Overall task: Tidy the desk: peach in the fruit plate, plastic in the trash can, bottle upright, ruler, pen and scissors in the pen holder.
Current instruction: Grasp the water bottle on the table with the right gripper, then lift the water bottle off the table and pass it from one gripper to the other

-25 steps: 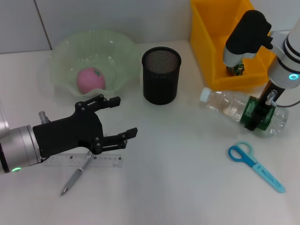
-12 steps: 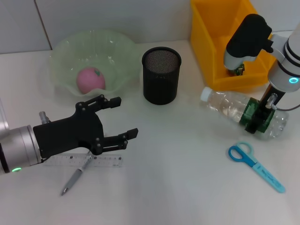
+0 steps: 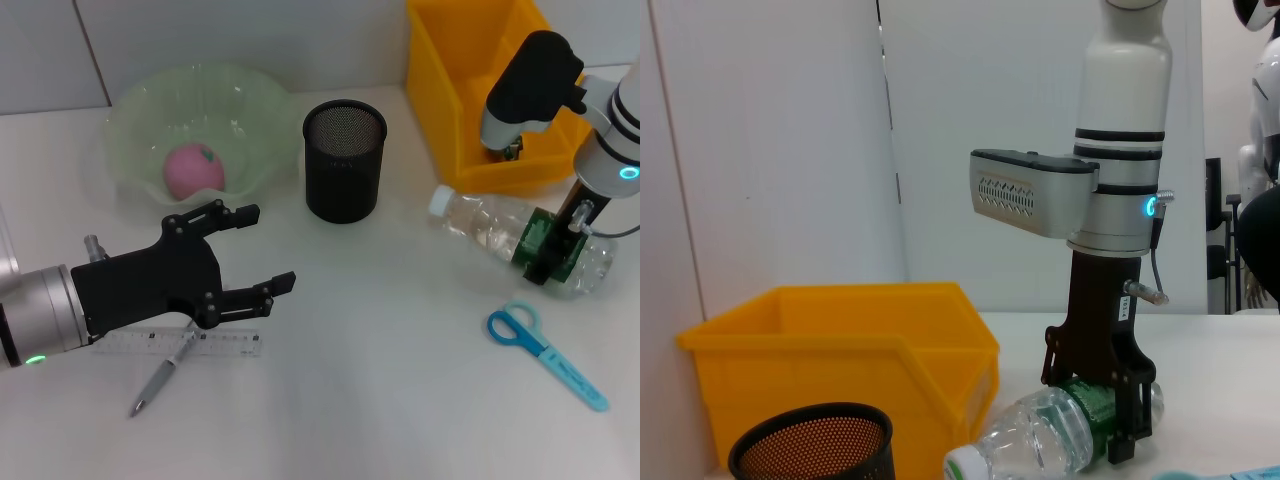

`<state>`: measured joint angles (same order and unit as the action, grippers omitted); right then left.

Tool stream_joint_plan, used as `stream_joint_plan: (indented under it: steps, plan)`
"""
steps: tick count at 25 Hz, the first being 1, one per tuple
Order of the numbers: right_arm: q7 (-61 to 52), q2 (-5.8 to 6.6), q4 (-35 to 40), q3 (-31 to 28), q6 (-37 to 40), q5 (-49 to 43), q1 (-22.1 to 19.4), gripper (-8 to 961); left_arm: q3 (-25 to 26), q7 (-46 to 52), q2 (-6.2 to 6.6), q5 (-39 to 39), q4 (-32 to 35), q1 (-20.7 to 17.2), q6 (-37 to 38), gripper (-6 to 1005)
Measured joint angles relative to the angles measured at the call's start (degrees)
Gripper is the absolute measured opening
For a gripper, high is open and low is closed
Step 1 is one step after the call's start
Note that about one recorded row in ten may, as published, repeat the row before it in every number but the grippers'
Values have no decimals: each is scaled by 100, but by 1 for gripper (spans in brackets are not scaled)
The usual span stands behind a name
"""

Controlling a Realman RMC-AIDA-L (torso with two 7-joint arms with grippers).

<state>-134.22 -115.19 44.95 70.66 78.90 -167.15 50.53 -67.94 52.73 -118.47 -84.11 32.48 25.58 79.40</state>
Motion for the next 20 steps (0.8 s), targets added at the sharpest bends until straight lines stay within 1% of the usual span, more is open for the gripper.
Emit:
stream_joint_plan:
  steps: [3,4,5,9,17,20]
  plan:
    - [38,-14,173,-54,13,32,-91,781,0,0,0,0,2,0,0,859]
    - [109,-44,279,-167,38,39,-132,781,0,0,0,0,2,0,0,859]
    - [109,-44,279,-167,38,39,-132,781,6,0,0,0,4,0,0,859]
    - [287,-111,369,-435,93,51,-150,780,8,0,0,0,4,0,-1,859]
    - [503,-160,500,-483,223,179,-203,774,8,0,-7,0,-4,0,-4,859]
    - [658,-218,742,-581,355,200,-303,774,8,0,-8,0,-4,0,-4,859]
